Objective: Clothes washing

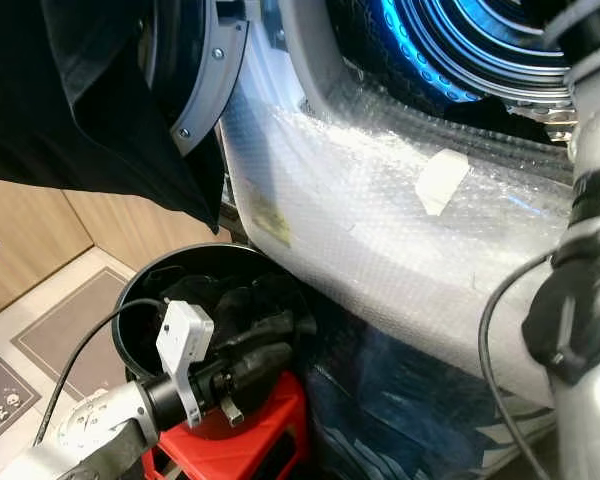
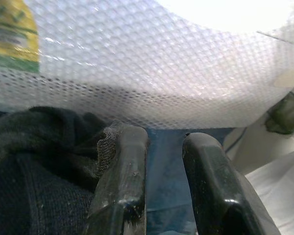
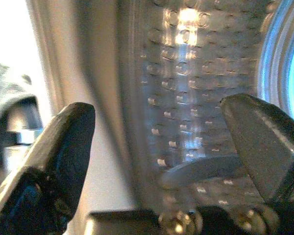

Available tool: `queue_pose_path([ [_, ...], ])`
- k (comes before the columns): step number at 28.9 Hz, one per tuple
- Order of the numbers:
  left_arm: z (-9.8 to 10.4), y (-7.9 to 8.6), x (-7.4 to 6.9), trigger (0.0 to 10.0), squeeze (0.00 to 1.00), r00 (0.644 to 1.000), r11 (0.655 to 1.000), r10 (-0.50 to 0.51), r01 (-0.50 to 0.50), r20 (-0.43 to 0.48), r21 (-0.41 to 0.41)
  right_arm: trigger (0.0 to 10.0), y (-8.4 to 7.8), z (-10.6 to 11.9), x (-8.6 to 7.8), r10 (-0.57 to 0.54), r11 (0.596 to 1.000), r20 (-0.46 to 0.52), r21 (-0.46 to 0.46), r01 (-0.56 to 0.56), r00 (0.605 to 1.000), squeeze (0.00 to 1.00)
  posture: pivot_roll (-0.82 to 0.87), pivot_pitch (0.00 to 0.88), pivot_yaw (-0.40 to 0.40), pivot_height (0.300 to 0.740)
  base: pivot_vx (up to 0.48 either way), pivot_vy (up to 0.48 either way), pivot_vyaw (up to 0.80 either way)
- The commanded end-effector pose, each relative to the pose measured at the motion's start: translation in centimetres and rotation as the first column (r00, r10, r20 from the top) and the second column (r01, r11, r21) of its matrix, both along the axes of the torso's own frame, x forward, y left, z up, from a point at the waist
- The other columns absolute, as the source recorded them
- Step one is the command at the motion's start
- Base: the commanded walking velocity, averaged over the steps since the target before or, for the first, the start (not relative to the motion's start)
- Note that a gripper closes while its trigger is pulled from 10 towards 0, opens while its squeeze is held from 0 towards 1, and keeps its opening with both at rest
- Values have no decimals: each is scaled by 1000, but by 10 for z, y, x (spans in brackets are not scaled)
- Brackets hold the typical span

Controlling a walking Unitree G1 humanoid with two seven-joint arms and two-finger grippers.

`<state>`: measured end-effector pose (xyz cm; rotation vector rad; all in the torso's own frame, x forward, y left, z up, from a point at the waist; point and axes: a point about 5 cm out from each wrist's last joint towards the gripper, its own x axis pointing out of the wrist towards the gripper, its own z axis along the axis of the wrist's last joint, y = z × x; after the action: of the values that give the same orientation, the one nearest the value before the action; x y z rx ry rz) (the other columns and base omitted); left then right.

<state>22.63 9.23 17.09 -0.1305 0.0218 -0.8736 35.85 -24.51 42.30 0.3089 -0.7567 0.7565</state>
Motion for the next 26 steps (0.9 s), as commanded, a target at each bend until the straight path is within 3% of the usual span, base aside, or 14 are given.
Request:
queue_pose_path([
  [1,0,2,3,10000,0,1000,1000,23,-23,18,18,10000,-2,10,-15,70,997,99,36,-74,993,0,-11,53,-11,740,0,0,0],
  [2,0,2,3,10000,0,1000,1000,23,-23,18,18,10000,-2,10,-15,70,997,99,36,-74,993,0,-11,53,-11,740,0,0,0],
  [3,1,3,5,10000,0,999,999,24,-25,29,25,10000,-1,1,-24,151,986,132,52,-159,980,0,-9,47,-2,740,0,0,0],
  [6,2,2,6,10000,0,999,999,22,-23,44,30,10000,3,-9,-36,242,967,163,42,-251,957,0,-10,45,1,740,0,0,0],
  [12,2,3,9,10000,0,998,999,19,-22,61,43,10000,9,-30,-57,355,934,159,-17,-357,921,0,-15,35,16,740,0,0,0],
  [16,1,2,11,10000,0,996,997,23,-28,84,67,10000,18,-55,-76,431,899,87,-125,-419,898,0,-19,30,22,740,0,0,0],
  [23,1,2,16,10000,0,986,991,73,-89,150,104,10000,32,-88,-99,519,836,-26,-194,-514,854,0,-29,19,35,740,0,0,0],
  [26,0,3,19,10000,0,978,984,104,-127,180,121,10000,47,-117,-114,566,774,-135,-253,-580,813,0,-29,18,36,740,0,0,0],
])
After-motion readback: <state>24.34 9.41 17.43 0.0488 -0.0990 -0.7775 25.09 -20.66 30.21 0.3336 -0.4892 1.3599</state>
